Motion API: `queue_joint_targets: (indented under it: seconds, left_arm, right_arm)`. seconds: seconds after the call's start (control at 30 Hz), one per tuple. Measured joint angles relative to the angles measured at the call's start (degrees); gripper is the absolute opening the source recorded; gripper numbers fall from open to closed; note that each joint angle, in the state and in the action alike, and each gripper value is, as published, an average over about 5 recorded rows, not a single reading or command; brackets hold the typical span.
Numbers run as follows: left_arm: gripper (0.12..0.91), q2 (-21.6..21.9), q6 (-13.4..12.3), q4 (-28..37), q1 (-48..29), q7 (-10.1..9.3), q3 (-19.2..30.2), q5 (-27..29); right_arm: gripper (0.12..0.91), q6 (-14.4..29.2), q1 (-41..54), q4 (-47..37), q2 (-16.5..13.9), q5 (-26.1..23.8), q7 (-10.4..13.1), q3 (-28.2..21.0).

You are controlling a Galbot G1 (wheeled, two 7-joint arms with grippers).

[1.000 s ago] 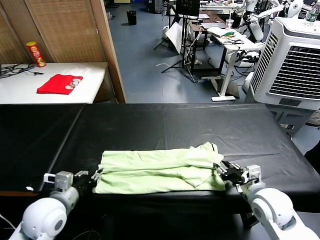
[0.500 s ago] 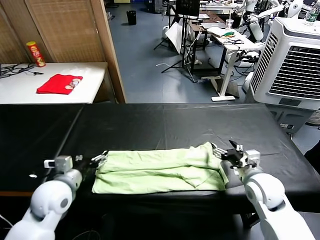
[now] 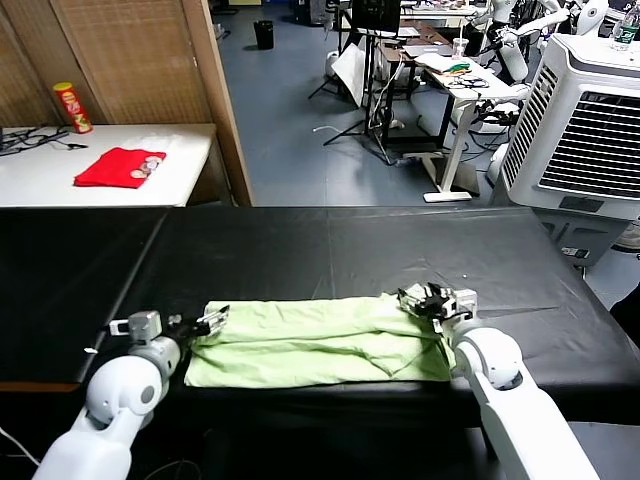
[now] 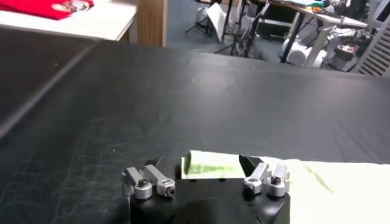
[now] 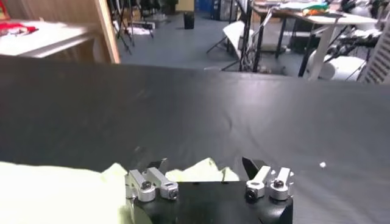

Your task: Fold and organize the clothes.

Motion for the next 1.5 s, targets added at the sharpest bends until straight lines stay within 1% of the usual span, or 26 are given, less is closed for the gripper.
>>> queue_joint_targets:
  seconds: [0.07, 0.13, 0.17, 0.23, 0.33, 0.4, 0.43, 0.47, 0.5, 0.53, 0.57, 0.6, 0.67, 0.77, 0.87, 1.0, 1.03, 1.1, 1.2, 1.23, 1.27, 1.33, 1.37, 1.43, 1.47, 1.5]
  left_arm:
    - [0.699, -0.37, -0.29, 0.65, -0.27, 0.19, 0.12, 0.37]
    - [0.67, -0.77, -0.61, 1.34, -0.51, 0.32, 0.28, 0.71]
    - [0.657, -0.96, -0.76, 1.67, -0.6, 0.35, 0.33, 0.82]
    - [0.639, -1.24, -1.06, 2.19, -0.63, 0.38, 0.37, 0.96]
    - [0.514, -1.36, -1.65, 2.62, -0.45, 0.47, 0.4, 1.8]
    - [0.384, -1.4, -2.29, 2.82, -0.31, 0.64, 0.48, 3.12]
    - [0.334, -1.44, -2.83, 2.93, -0.23, 0.86, 0.58, 4.08]
    - [0.267, -1.5, -3.48, 3.0, -0.14, 1.17, 0.71, 5.14]
    - [0.217, -1.58, -4.25, 3.08, -0.06, 1.53, 0.86, 6.45]
    - [0.183, -1.67, -5.07, 3.17, 0.02, 1.93, 1.03, 7.86]
    - [0.148, -1.78, -5.82, 3.25, 0.09, 2.3, 1.17, 9.24]
    - [0.13, -1.9, -6.48, 3.34, 0.12, 2.57, 1.3, 10.63]
    - [0.127, -2.17, -7.46, 3.63, 0.04, 2.92, 1.51, 13.26]
    - [0.127, -2.56, -8.29, 4.36, -0.61, 3.17, 1.83, 16.2]
    - [0.127, -2.93, -8.61, 5.49, -1.84, 3.28, 2.24, 17.44]
    - [0.127, -3.52, -8.78, 7.64, -4.19, 3.7, 2.91, 17.97]
    - [0.127, -3.64, -8.89, 8.27, -4.86, 3.88, 3.02, 18.14]
    - [0.127, -3.75, -9.27, 9.34, -6.03, 4.3, 3.09, 18.61]
    - [0.15, -3.39, -9.77, 10.0, -6.95, 4.77, 2.8, 19.18]
    - [0.178, -3.15, -9.78, 9.94, -6.99, 4.84, 2.6, 19.22]
    - [0.222, -2.87, -9.71, 9.77, -6.94, 4.88, 2.35, 19.17]
    - [0.317, -2.33, -9.45, 9.18, -6.6, 4.88, 1.8, 18.98]
    - [0.384, -2.05, -9.28, 8.75, -6.33, 4.87, 1.49, 18.85]
    - [0.484, -1.58, -8.99, 7.74, -5.6, 4.83, 0.83, 18.66]
    - [0.551, -1.4, -8.9, 7.11, -5.13, 4.8, 0.48, 18.58]
    - [0.601, -1.27, -8.83, 6.48, -4.62, 4.75, 0.11, 18.48]
  right_arm:
    - [0.683, 0.01, -0.19, -0.03, 0.31, -0.17, 0.01, 0.07]
    - [0.67, 0.06, -0.41, -0.05, 0.56, -0.38, 0.01, 0.13]
    - [0.654, 0.15, -0.54, -0.07, 0.68, -0.57, 0.0, 0.17]
    - [0.589, 0.6, -0.86, -0.12, 0.99, -1.14, 0.04, 0.26]
    - [0.435, 1.83, -1.46, -0.18, 1.64, -2.42, 0.53, 0.49]
    - [0.319, 2.76, -1.93, -0.18, 2.18, -3.44, 1.29, 0.66]
    - [0.27, 3.26, -2.19, -0.18, 2.5, -3.99, 1.76, 0.76]
    - [0.228, 3.75, -2.42, -0.19, 2.84, -4.5, 2.25, 0.86]
    - [0.191, 4.26, -2.6, -0.25, 3.19, -5.09, 2.73, 0.98]
    - [0.17, 4.82, -2.73, -0.38, 3.58, -5.75, 3.17, 1.11]
    - [0.167, 5.35, -2.79, -0.56, 3.98, -6.38, 3.52, 1.24]
    - [0.162, 5.86, -2.75, -0.82, 4.38, -6.99, 3.75, 1.36]
    - [0.166, 6.63, -2.41, -1.48, 5.19, -7.9, 3.93, 1.57]
    - [0.164, 7.29, -1.3, -2.76, 6.26, -8.27, 3.57, 1.59]
    - [0.164, 7.99, 0.44, -4.59, 7.32, -8.28, 2.56, 1.19]
    - [0.165, 8.81, 2.89, -7.14, 8.09, -8.14, 0.55, 0.58]
    - [0.179, 8.87, 3.21, -7.44, 8.03, -8.07, 0.09, 0.58]
    - [0.239, 8.86, 3.37, -7.43, 7.67, -7.95, -0.69, 0.78]
    - [0.398, 8.7, 2.49, -5.91, 6.51, -7.64, -1.54, 1.48]
    - [0.448, 8.63, 1.94, -5.04, 6.01, -7.4, -1.69, 1.74]
    - [0.515, 8.55, 1.26, -4.01, 5.43, -7.13, -1.79, 2.05]
    - [0.615, 8.47, -0.33, -1.66, 4.26, -6.54, -1.86, 2.77]
    - [0.673, 8.44, -1.29, -0.3, 3.7, -6.19, -1.86, 3.23]
    - [0.743, 8.41, -3.42, 2.54, 2.8, -5.71, -1.84, 4.32]
    - [0.773, 8.39, -4.56, 3.99, 2.5, -5.51, -1.83, 4.88]
    - [0.786, 8.37, -5.7, 5.41, 2.28, -5.36, -1.82, 5.41]
